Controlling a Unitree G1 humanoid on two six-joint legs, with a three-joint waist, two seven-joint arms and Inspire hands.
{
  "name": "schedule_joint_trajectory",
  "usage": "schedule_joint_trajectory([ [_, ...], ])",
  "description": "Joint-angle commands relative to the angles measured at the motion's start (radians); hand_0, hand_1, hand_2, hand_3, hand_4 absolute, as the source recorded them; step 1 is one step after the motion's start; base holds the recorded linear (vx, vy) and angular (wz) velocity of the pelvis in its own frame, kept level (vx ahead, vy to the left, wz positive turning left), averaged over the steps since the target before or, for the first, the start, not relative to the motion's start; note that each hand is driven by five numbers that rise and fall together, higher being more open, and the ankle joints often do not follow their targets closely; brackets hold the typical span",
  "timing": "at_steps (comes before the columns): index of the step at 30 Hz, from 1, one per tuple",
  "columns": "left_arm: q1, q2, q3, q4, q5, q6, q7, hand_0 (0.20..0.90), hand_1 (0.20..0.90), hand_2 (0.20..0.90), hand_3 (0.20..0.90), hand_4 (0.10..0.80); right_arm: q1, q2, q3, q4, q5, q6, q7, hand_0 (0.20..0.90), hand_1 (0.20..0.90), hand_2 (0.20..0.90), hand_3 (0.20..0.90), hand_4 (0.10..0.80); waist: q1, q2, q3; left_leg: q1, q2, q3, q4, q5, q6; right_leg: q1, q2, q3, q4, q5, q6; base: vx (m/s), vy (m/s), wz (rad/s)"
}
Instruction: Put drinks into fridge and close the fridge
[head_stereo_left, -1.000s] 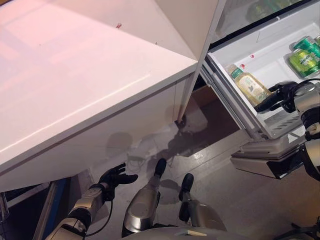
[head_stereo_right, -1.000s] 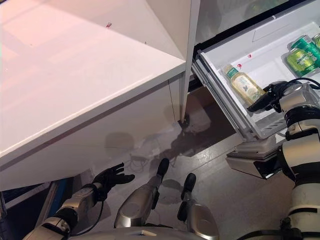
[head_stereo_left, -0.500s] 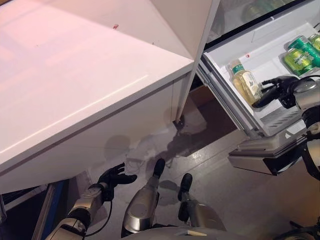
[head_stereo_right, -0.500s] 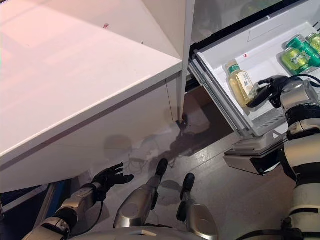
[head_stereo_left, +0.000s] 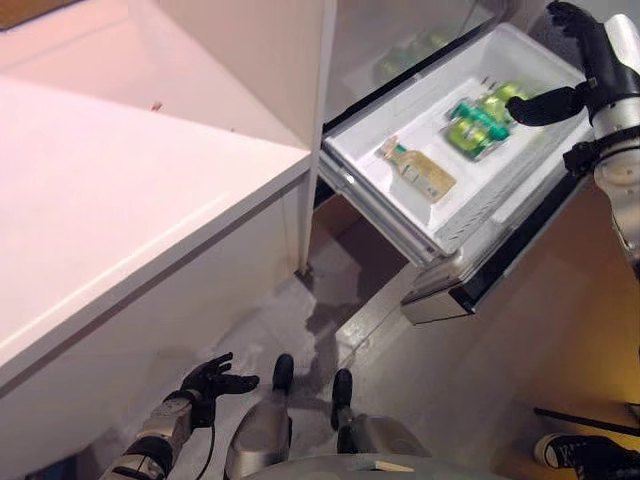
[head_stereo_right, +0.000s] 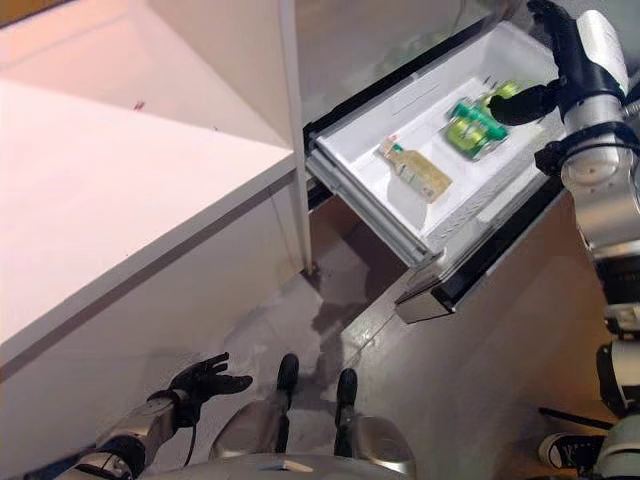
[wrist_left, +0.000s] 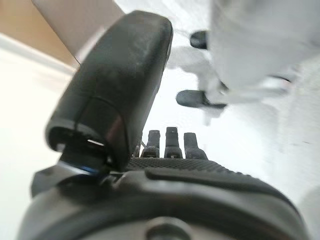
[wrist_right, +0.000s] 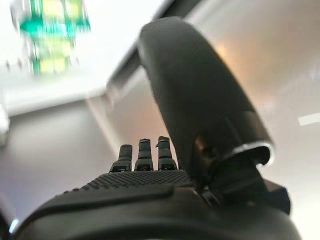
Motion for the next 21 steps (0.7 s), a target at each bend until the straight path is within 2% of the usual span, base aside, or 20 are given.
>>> schedule_joint_trajectory([
  [1,0.051,-0.006,-0.042,0.076,0.072,-0.017,-0.013,0.9,0.9,0.9,0.9,0.8,0.03,-0.001,-0.109,-0.042,0.151,-0.158,-0.216,0.9,0.9,0.9,0.9,0.8,-0.007,0.016,-0.167,0.036,-0.014,0.008,0.044,-0.148,0.013,-0.038,-0.033,0.071,0.1,-0.037,0.062,0.033,0.013,-0.11],
  [7,0.049,-0.02,-0.076,0.107,0.105,-0.006,-0.016,0.9,0.9,0.9,0.9,0.8,0.133,0.174,-0.241,-0.002,0.406,-0.301,-0.298,0.9,0.9,0.9,0.9,0.8,-0.007,0.032,-0.166,0.054,-0.024,0.009,0.078,-0.173,0.02,-0.017,-0.05,0.073,0.102,-0.033,0.067,0.034,-0.02,-0.1],
  [9,0.056,-0.024,-0.083,0.117,0.1,-0.011,-0.015,0.9,0.9,0.9,0.9,0.8,0.167,0.223,-0.265,0.031,0.455,-0.351,-0.308,0.9,0.9,0.9,0.9,0.8,-0.006,0.038,-0.158,0.053,-0.027,0.01,0.112,-0.19,0.022,-0.012,-0.056,0.069,0.116,-0.041,0.065,0.075,-0.058,-0.04],
  [12,0.07,-0.037,-0.09,0.123,0.094,-0.019,-0.005,0.9,0.9,0.9,0.9,0.8,0.195,0.278,-0.288,0.064,0.491,-0.381,-0.333,0.9,0.9,0.9,0.9,0.8,0.002,0.043,-0.134,0.046,-0.034,0.002,0.183,-0.224,0.027,-0.005,-0.061,0.06,0.153,-0.065,0.057,0.104,-0.068,0.0],
  [16,0.057,-0.044,-0.113,0.094,0.073,-0.027,0.013,0.9,0.9,0.9,0.9,0.8,0.18,0.312,-0.297,0.132,0.563,-0.429,-0.375,0.9,0.9,0.9,0.9,0.8,0.022,0.051,-0.058,-0.043,-0.057,-0.019,0.333,-0.265,0.037,-0.054,-0.072,0.043,0.244,-0.089,0.045,-0.094,-0.065,0.11],
  [17,0.039,-0.044,-0.122,0.082,0.057,-0.036,0.019,0.9,0.9,0.9,0.9,0.8,0.155,0.321,-0.294,0.17,0.579,-0.465,-0.378,0.9,0.9,0.9,0.9,0.8,0.028,0.055,-0.016,-0.082,-0.064,-0.023,0.371,-0.273,0.041,-0.083,-0.074,0.037,0.273,-0.095,0.041,-0.196,-0.037,0.17],
  [21,-0.015,-0.044,-0.138,0.05,0.018,-0.039,0.045,0.9,0.9,0.9,0.9,0.8,0.074,0.333,-0.266,0.231,0.636,-0.492,-0.385,0.9,0.9,0.9,0.9,0.8,0.037,0.071,0.069,-0.192,-0.076,-0.039,0.456,-0.28,0.051,-0.18,-0.071,0.033,0.351,-0.105,0.029,-0.281,-0.027,0.11],
])
